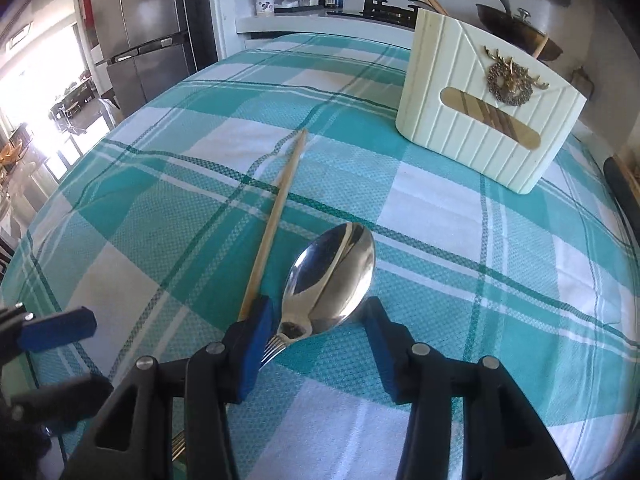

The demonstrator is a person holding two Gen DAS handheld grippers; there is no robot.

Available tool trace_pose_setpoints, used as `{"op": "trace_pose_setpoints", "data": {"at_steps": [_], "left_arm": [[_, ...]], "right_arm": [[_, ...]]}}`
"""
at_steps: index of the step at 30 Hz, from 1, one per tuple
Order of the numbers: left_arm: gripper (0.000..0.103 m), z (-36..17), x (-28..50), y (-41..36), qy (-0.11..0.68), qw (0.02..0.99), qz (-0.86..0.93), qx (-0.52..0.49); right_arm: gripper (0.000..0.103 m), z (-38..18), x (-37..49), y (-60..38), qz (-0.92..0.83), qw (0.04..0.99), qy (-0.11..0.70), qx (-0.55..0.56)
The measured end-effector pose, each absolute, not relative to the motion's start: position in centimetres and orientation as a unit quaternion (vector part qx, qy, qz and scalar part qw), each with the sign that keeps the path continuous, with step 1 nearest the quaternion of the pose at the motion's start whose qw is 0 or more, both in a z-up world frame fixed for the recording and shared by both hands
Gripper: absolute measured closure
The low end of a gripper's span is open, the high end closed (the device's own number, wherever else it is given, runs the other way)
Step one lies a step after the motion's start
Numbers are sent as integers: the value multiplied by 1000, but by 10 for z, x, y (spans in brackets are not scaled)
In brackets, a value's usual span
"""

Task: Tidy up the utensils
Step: 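Grasp the steel spoon neck with the right tool while the left tool grasps the chopstick, then lift the spoon and chopstick upright and carry them toward the cream holder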

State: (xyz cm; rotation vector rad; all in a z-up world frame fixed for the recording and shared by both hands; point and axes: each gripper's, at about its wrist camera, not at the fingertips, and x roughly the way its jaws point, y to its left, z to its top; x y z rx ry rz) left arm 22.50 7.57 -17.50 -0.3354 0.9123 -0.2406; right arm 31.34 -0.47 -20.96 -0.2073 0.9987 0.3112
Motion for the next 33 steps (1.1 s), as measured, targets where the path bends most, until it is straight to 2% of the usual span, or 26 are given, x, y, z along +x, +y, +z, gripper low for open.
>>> {"op": "trace_pose_setpoints", "data": {"at_steps": [6, 11, 14, 17, 23, 25, 26, 27, 28, 30, 31, 33], "left_arm": [[46, -176, 227, 77, 440, 880, -105, -145], [46, -180, 241, 56, 450, 876, -115, -129], [45, -181, 254, 32, 450, 880, -113, -99], [40, -188, 267, 9, 456, 884, -88, -47], [28, -204, 277, -15, 457, 888, -24, 37], [28, -204, 275, -18, 453, 890, -19, 48], [34, -204, 274, -18, 453, 890, -23, 50], [47, -203, 273, -19, 454, 889, -33, 47], [55, -202, 272, -19, 455, 888, -49, 43], [94, -200, 268, -25, 454, 888, -55, 56], [95, -200, 266, -27, 453, 887, -55, 64], [99, -201, 261, -23, 451, 889, -58, 61]], "right_arm": [[56, -207, 281, -33, 187, 846, 481, -132], [56, -203, 253, -104, 161, 849, 482, -147], [57, -202, 249, -157, 123, 853, 494, -116], [57, -198, 241, -193, 84, 859, 497, -91], [55, -197, 204, -205, 82, 857, 509, -10], [49, -201, 197, -199, 79, 865, 496, 2], [48, -201, 194, -196, 74, 869, 489, 0], [48, -201, 192, -193, 72, 872, 484, -1], [46, -202, 191, -190, 72, 873, 482, -4], [48, -202, 190, -182, 74, 874, 480, -34], [49, -202, 189, -179, 72, 872, 480, -55], [68, -200, 188, -183, 73, 870, 484, -57]]}}
